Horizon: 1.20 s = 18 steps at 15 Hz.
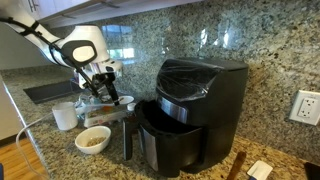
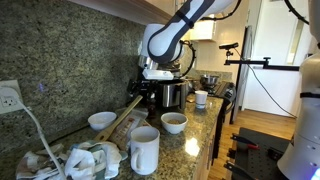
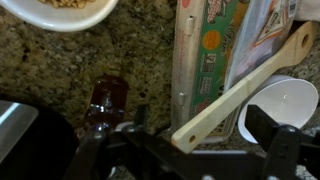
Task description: Use the wooden spoon to mix the contents of the white bowl
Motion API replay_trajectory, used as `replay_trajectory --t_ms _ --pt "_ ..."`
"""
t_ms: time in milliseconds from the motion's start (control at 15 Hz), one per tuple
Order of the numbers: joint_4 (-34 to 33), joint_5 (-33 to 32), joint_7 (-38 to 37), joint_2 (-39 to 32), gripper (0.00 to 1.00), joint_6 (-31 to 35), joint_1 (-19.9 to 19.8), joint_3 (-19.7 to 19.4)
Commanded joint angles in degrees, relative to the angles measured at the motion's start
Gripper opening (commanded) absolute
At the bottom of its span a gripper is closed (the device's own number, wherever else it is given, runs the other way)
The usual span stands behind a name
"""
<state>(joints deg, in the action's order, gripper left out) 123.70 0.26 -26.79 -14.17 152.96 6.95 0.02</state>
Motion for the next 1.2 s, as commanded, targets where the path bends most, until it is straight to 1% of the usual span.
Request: replay_trajectory --t_ms 0,267,600,933,1133 --pt "0.29 -3.2 -4.71 -0.31 1.0 2.35 2.12 -2.11" --pt "0.66 -6.64 -9.21 -0.5 1.0 3.98 3.8 -4.1" --pt "0.86 -11.65 -15.09 -0.33 1.0 3.93 5.42 -5.99" --pt "0.59 -14.55 -18.13 -0.48 1.0 3.64 5.84 -5.95" --pt "0.34 -14.55 -18.61 -0.66 1.0 3.35 5.86 -5.46"
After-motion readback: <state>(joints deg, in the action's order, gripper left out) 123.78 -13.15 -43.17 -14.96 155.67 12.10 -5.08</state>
